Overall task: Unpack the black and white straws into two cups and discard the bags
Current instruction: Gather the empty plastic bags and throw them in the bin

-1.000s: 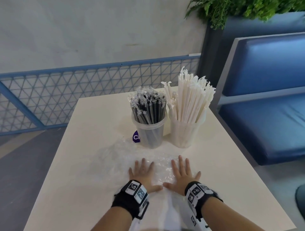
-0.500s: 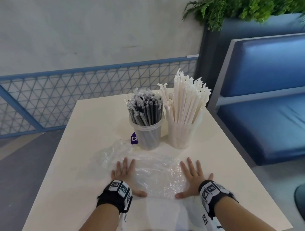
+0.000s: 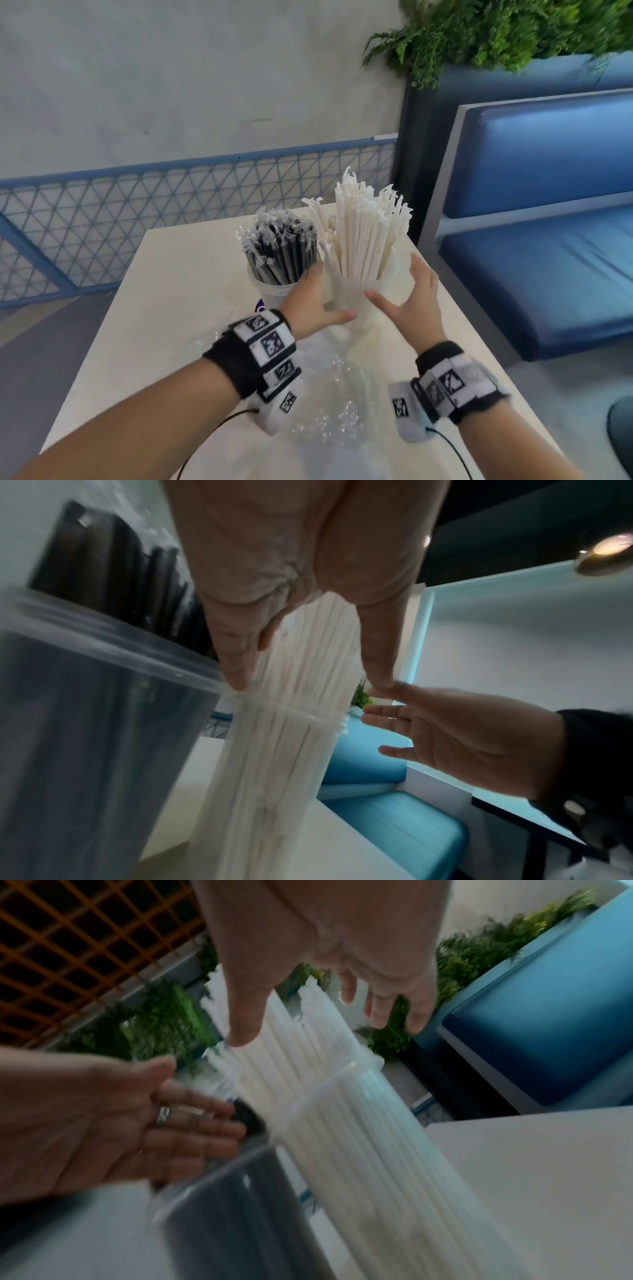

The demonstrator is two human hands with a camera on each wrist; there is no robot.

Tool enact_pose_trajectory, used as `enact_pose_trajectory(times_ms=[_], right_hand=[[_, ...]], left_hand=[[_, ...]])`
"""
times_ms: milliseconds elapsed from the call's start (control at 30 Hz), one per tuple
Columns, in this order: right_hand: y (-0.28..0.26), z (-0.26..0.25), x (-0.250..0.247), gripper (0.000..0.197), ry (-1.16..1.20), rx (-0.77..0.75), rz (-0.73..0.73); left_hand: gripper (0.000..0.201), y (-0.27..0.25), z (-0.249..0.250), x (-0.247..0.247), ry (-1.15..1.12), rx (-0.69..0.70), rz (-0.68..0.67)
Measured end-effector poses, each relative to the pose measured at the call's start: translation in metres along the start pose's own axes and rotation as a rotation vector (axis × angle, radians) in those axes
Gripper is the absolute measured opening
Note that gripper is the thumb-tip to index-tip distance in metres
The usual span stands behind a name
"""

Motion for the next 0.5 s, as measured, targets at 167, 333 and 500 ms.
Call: enact_pose_trajectory(times_ms=[167, 333, 500], right_hand=[[0.071, 0.01, -0.003, 0.124, 0.17, 0.014, -0.218], [0.099, 0.008, 0.002, 0.094, 0.206, -0.132, -0.399], [0.104, 0.008, 0.019, 0.106, 0.269, -0.159, -0.351]], left_hand=[[0.136, 0.051, 0.018, 0.006, -0.273, -0.159, -0.041], [0.139, 0.073, 0.023, 0.015, -0.458, -0.103, 0.038], [0.111, 0.083, 0.035, 0.008, -0.4, -0.06, 0.084]])
Point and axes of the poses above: each hand's wrist, its own y-axis towards the middle knuckle, its own x-axis out of the palm, z = x × y, the point moved 4 cm from there along y, towards the middle knuckle, and after that the axes turned 15 degrees about -x, right-handed, at the moved point
